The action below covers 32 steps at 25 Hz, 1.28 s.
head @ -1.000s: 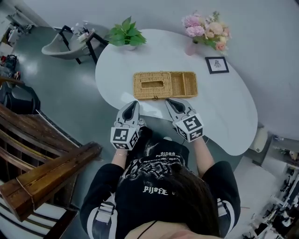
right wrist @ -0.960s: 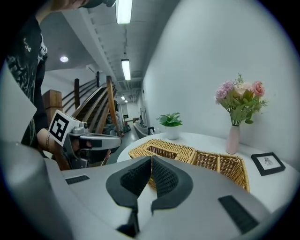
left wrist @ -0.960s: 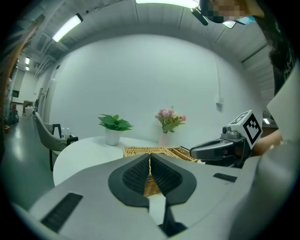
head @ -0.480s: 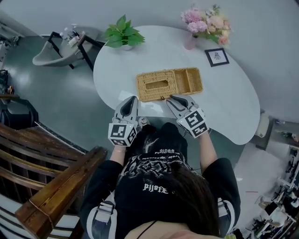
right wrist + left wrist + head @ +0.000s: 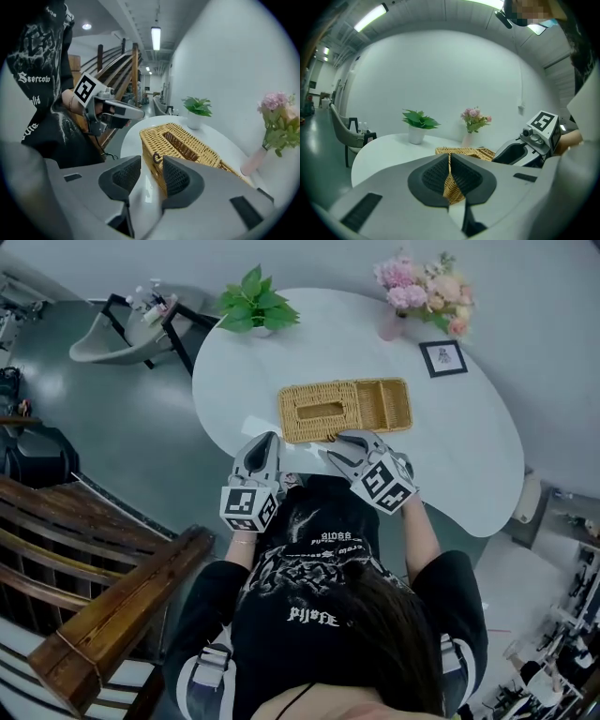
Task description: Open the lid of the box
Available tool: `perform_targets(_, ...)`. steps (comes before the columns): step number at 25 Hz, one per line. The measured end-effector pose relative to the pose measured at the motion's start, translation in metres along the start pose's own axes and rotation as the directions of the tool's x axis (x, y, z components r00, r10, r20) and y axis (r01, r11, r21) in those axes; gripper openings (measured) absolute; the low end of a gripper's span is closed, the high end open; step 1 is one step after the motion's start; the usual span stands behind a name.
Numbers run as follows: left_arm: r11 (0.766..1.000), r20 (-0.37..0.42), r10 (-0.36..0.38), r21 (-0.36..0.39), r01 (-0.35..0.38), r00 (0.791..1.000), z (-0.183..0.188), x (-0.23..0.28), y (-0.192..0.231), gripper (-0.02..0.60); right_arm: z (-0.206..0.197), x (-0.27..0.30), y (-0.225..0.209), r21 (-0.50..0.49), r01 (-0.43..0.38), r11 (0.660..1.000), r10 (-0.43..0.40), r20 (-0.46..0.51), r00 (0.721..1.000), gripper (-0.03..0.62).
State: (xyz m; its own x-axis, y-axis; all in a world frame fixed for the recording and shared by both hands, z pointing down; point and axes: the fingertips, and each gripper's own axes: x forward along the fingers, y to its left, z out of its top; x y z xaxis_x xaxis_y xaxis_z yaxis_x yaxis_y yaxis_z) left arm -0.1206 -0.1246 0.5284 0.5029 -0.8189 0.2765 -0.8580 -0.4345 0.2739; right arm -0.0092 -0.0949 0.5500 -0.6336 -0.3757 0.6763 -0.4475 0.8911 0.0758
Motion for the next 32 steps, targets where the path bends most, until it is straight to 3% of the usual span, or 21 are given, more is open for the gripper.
perform_targets(5, 0.999, 0.011, 0.042, -0.003, -0.042, 0.999, 0.010, 0.004, 0.006, 0.026, 0.005, 0.008, -0.005, -0.089, -0.044, 0.995, 0.041, -0.043, 0.998, 0.159)
perform_targets(11, 0.998, 0.041, 0.068, -0.018, -0.067, 0.997, 0.020, 0.004, 0.005, 0.026, 0.002, 0.009, -0.007, -0.181, -0.095, 0.979, 0.074, -0.122, 0.990, 0.041)
perform_targets(22, 0.992, 0.045, 0.125, -0.022, -0.124, 0.991, 0.016, 0.010, 0.010, 0.026, 0.003, 0.008, -0.009, -0.235, -0.193, 0.953, 0.153, -0.178, 0.972, 0.035)
perform_targets(32, 0.988, 0.025, 0.155, -0.013, -0.155, 0.988, 0.017, 0.016, 0.025, 0.026, 0.020, -0.001, -0.017, -0.308, -0.216, 0.927, 0.164, -0.186, 0.969, 0.034)
